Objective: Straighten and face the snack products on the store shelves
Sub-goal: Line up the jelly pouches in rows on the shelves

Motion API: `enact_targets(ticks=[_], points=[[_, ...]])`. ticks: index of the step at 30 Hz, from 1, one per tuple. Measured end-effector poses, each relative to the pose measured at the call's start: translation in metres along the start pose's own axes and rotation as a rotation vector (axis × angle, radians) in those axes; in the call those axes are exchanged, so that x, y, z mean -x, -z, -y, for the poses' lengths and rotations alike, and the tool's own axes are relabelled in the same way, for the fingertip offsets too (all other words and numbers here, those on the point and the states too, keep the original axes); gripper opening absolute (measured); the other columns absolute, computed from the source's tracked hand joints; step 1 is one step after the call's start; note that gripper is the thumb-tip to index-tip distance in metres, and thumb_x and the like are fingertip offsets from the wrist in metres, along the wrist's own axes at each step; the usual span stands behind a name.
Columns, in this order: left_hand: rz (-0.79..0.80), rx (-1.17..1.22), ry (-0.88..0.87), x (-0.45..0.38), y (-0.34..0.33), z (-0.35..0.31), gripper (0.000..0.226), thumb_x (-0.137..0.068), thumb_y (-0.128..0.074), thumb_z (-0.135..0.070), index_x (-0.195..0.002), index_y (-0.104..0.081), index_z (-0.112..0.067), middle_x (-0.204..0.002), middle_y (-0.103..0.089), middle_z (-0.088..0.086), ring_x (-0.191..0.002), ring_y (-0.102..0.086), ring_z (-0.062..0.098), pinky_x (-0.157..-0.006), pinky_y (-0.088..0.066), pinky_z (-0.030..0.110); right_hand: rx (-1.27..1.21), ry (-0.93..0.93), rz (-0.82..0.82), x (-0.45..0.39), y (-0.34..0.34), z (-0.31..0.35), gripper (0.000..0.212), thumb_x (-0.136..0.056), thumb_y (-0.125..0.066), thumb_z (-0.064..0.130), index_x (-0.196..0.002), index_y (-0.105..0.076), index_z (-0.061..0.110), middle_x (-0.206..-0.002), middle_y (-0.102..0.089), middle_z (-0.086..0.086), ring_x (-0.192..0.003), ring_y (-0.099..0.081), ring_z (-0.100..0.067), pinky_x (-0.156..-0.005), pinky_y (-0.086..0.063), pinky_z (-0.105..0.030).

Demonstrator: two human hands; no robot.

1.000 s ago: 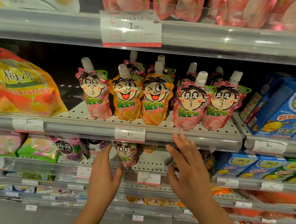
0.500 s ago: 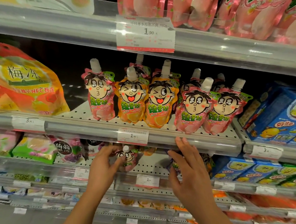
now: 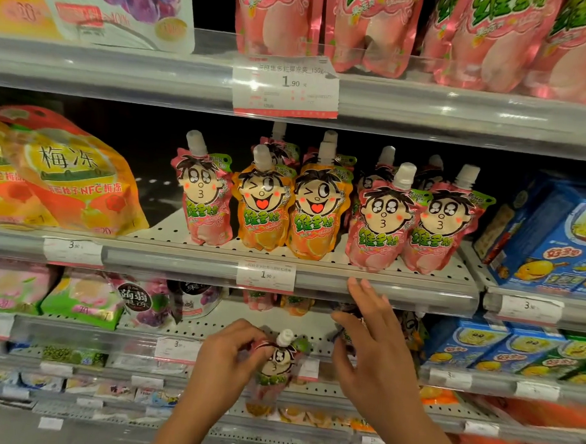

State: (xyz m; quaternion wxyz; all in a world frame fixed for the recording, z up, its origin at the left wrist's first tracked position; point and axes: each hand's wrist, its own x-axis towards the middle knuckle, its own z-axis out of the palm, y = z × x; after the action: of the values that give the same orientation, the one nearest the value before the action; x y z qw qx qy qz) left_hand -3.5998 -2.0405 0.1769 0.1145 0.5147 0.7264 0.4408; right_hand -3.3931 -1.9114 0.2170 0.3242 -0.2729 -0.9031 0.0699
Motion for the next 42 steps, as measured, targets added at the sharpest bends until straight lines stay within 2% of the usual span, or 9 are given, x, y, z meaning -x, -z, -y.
enact_targets(ticks=[7, 10, 13, 19, 25, 28, 31, 39, 42], points=[[0.033, -0.002, -0.196, -0.004, 0.013, -0.056, 0.010, -0.087, -0.077, -0.030, -0.083, -0.072, -0.037, -0.087, -0.064, -0.019, -0.083, -0.064, 0.002, -0.073, -0.044, 0.012, -0.321, -0.156, 0.213, 0.014, 0.022, 0.016, 0.056, -0.090, -0.051, 0.074, -0.140, -0.045, 0.051, -0.146, -0.045, 0.032, -0.134, -0.044, 0.008, -0.104, -0.040, -0.015], [0.022, -0.026, -0.324, -0.008, 0.024, -0.083, 0.004, -0.091, -0.069, -0.039, -0.090, -0.071, -0.037, -0.090, -0.062, -0.024, -0.086, -0.062, -0.002, -0.075, -0.044, 0.010, -0.453, -0.205, 0.184, 0.016, 0.036, 0.024, 0.048, -0.085, -0.070, 0.061, -0.130, -0.054, 0.053, -0.115, -0.064, 0.037, -0.102, -0.061, 0.010, -0.080, -0.042, -0.002], [0.045, -0.054, -0.377, -0.012, 0.029, -0.101, 0.008, -0.094, -0.064, -0.043, -0.094, -0.070, -0.038, -0.093, -0.061, -0.025, -0.088, -0.062, -0.002, -0.076, -0.042, 0.010, -0.476, -0.194, 0.150, 0.010, 0.052, 0.025, 0.032, -0.089, -0.077, 0.033, -0.107, -0.062, 0.054, -0.093, -0.068, 0.034, -0.080, -0.065, 0.005, -0.065, -0.043, -0.005], [-0.100, 0.293, -0.189, -0.023, 0.040, -0.142, 0.020, -0.093, -0.062, -0.044, -0.112, -0.069, -0.041, -0.103, -0.072, -0.010, -0.094, -0.068, 0.016, -0.076, -0.052, 0.019, -0.491, -0.215, 0.124, 0.007, 0.075, 0.011, 0.013, -0.094, -0.068, 0.032, -0.102, -0.070, 0.042, -0.086, -0.073, 0.022, -0.071, -0.068, -0.007, -0.056, -0.050, -0.021], [-0.397, -0.021, -0.234, -0.072, 0.056, -0.168, 0.036, -0.098, -0.061, -0.025, -0.134, -0.061, -0.024, -0.119, -0.065, -0.011, -0.093, -0.062, -0.004, -0.072, -0.046, 0.005, -0.501, -0.284, 0.030, 0.008, 0.089, 0.004, 0.009, -0.090, -0.066, 0.036, -0.093, -0.067, 0.045, -0.074, -0.071, 0.020, -0.064, -0.066, -0.005, -0.053, -0.042, -0.010], [-0.414, -0.160, -0.253, -0.093, 0.057, -0.173, 0.049, -0.098, -0.061, -0.022, -0.146, -0.050, -0.019, -0.138, -0.059, -0.004, -0.096, -0.064, 0.004, -0.087, -0.054, 0.022, -0.455, -0.290, 0.032, 0.010, 0.093, 0.003, 0.010, -0.093, -0.069, 0.033, -0.092, -0.068, 0.043, -0.076, -0.071, 0.018, -0.066, -0.066, -0.009, -0.054, -0.045, -0.015], [-0.367, -0.232, -0.202, -0.106, 0.050, -0.176, 0.058, -0.097, -0.063, -0.023, -0.151, -0.042, -0.020, -0.129, -0.063, -0.001, -0.083, -0.061, 0.008, -0.078, -0.055, 0.038, -0.443, -0.270, 0.032, 0.015, 0.090, 0.003, 0.010, -0.094, -0.065, 0.046, -0.102, -0.066, 0.041, -0.082, -0.072, 0.021, -0.070, -0.068, -0.006, -0.058, -0.052, -0.024], [-0.423, -0.086, -0.218, -0.117, 0.040, -0.174, 0.048, -0.091, -0.066, -0.020, -0.137, -0.051, -0.019, -0.119, -0.051, -0.002, -0.078, -0.058, 0.009, -0.077, -0.054, 0.044, -0.443, -0.256, 0.045, 0.029, 0.085, 0.004, 0.021, -0.091, -0.063, 0.050, -0.102, -0.071, 0.034, -0.083, -0.071, 0.021, -0.072, -0.067, -0.002, -0.059, -0.046, -0.012], [-0.416, -0.083, -0.229, -0.115, 0.043, -0.175, 0.039, -0.088, -0.070, -0.021, -0.125, -0.057, -0.018, -0.112, -0.047, -0.003, -0.073, -0.056, 0.000, -0.072, -0.048, 0.019, -0.429, -0.259, 0.030, 0.033, 0.084, 0.001, 0.026, -0.090, -0.060, 0.055, -0.103, -0.071, 0.036, -0.083, -0.071, 0.021, -0.072, -0.067, -0.003, -0.060, -0.049, -0.018]])
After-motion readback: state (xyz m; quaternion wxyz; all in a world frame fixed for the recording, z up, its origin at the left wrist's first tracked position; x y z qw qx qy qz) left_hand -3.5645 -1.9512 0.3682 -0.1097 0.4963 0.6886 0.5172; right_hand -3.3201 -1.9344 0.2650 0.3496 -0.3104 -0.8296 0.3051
